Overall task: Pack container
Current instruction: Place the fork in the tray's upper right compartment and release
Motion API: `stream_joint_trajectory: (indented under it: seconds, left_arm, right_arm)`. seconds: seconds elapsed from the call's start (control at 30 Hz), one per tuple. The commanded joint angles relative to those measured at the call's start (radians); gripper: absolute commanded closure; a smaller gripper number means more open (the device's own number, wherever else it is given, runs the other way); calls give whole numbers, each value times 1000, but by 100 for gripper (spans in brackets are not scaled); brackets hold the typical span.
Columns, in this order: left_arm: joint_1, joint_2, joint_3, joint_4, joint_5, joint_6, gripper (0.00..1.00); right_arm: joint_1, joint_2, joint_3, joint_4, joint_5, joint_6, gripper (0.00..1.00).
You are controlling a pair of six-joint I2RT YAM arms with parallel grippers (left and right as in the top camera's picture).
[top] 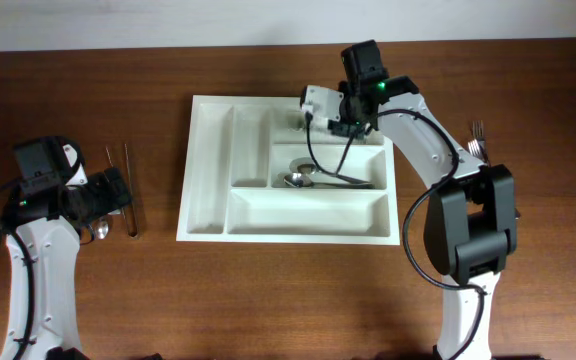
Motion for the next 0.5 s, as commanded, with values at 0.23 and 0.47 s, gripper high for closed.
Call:
stream_joint_trajectory:
  seconds: [0.23, 0.47]
  left_arm:
    - [5, 4, 18, 2, 11, 12, 1]
    - [5, 4, 18, 2, 11, 12, 1]
  right_arm:
    - [-22, -159, 118, -93, -16, 614, 35]
    - [-193, -317, 175, -333, -16, 783, 24]
